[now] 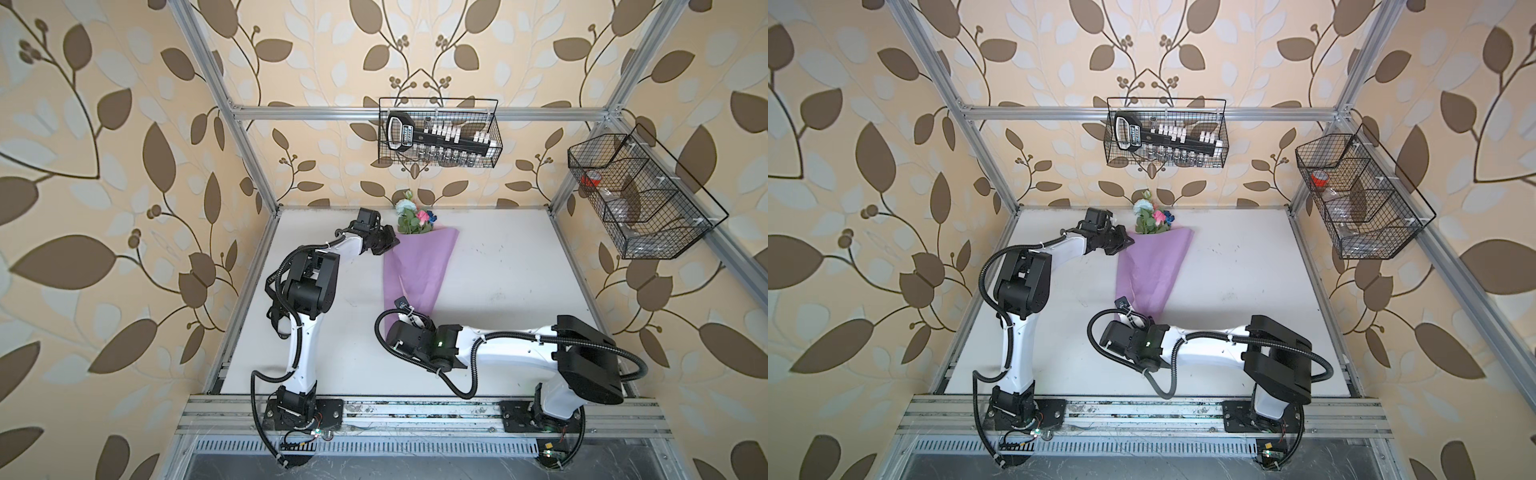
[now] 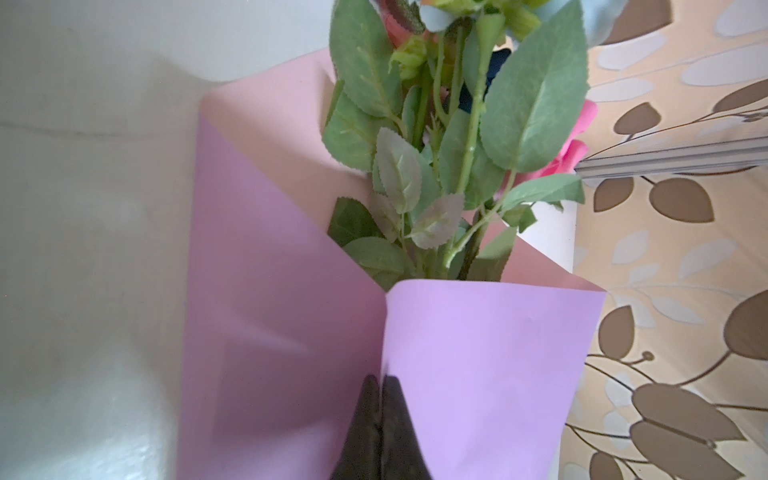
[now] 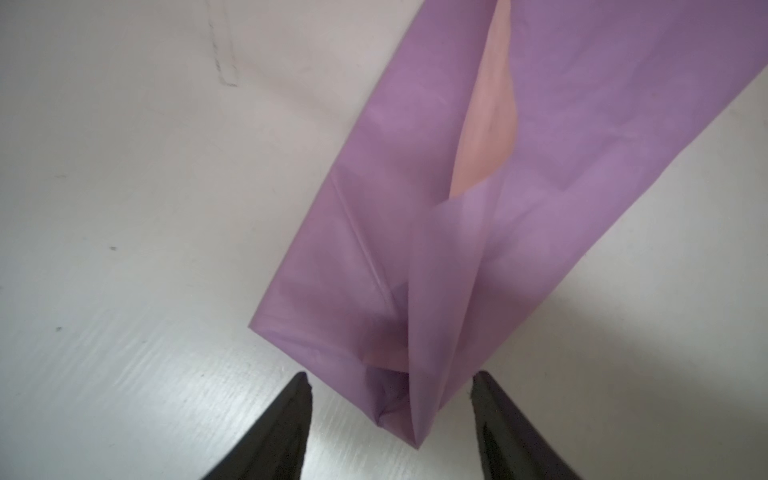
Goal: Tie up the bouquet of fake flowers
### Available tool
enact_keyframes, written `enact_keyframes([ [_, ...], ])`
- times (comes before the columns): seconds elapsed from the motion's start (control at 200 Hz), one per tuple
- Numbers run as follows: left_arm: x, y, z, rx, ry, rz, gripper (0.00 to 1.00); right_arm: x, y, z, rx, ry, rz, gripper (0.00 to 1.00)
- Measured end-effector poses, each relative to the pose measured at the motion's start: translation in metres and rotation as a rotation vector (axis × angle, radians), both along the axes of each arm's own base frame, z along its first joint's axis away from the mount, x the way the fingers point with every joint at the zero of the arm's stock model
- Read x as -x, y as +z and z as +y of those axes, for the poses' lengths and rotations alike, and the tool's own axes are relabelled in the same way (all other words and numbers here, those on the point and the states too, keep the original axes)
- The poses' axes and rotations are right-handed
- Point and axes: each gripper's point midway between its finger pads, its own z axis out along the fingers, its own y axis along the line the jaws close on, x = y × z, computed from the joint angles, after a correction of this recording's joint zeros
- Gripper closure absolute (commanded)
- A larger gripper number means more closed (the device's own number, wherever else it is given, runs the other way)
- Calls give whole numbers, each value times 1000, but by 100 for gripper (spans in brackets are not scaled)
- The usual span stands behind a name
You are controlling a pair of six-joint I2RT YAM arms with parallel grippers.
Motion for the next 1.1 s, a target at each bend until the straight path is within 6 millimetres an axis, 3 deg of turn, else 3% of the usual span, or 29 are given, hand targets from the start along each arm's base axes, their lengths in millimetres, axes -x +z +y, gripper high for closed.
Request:
enact_keyframes([
  [0.11,0,0,0,2,-2,0,100,3,-28,-18,114,-38,31,50],
  [0.205,0,0,0,2,-3,0,100,6,-41,-28,166,-58,47,60],
  [0.275,0,0,-1,3,-4,0,100,8,-45,-32,192,-62,48,75],
  [0.35,0,0,-1,3,-4,1,100,12,-46,-35,219,-65,39,100],
  [0.615,1,-1,-1,1,-7,3,100,18,-52,-32,328,-49,-11,100],
  [0.665,1,-2,-1,0,-8,5,100,19,-52,-31,338,-45,-19,81],
  [0.785,2,-6,-1,-5,-11,19,100,24,-46,-31,372,-20,-63,56],
  [0.97,4,-13,-1,-7,-15,36,100,48,-32,-24,335,72,-48,49],
  [1.1,3,-12,-1,-5,-17,31,100,56,2,-21,181,112,-33,48],
])
